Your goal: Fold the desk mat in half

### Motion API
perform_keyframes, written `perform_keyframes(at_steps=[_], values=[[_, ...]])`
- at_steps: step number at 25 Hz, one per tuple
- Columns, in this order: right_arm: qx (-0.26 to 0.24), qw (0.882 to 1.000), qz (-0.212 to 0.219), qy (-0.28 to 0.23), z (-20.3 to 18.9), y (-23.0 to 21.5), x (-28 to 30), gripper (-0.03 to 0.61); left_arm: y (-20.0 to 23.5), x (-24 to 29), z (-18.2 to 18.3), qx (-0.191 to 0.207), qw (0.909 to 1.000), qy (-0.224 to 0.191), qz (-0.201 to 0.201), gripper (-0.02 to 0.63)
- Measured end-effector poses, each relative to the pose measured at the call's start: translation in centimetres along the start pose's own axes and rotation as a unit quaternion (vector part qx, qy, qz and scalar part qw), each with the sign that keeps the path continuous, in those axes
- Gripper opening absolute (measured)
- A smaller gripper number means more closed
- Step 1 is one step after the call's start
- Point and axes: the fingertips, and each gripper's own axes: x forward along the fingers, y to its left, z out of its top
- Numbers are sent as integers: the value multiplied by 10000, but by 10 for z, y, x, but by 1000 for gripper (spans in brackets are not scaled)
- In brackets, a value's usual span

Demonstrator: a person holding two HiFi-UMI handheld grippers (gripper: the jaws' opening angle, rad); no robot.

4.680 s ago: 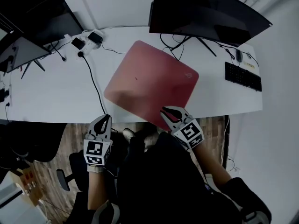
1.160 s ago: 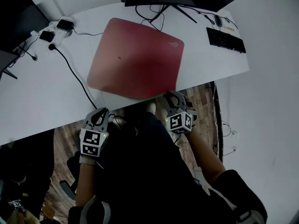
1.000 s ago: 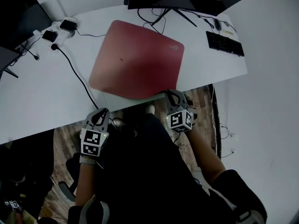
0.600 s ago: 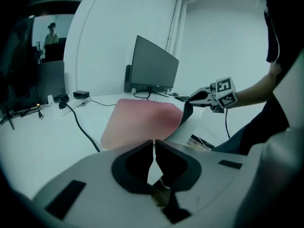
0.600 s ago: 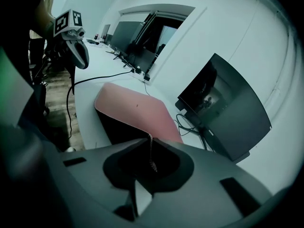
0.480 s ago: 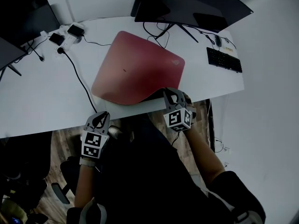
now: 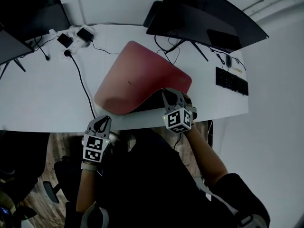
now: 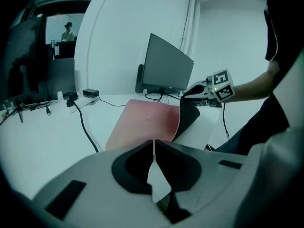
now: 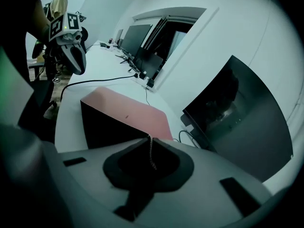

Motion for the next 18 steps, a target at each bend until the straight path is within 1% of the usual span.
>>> perform_keyframes(at_steps=[11, 18], values=[[-255, 9986, 349, -290, 32, -37, 48, 37, 15, 23, 12, -337, 9989, 31, 319, 9], [-376, 9973, 523, -362, 52, -56, 85, 37, 31, 32, 23, -403, 9977, 83, 532, 9]])
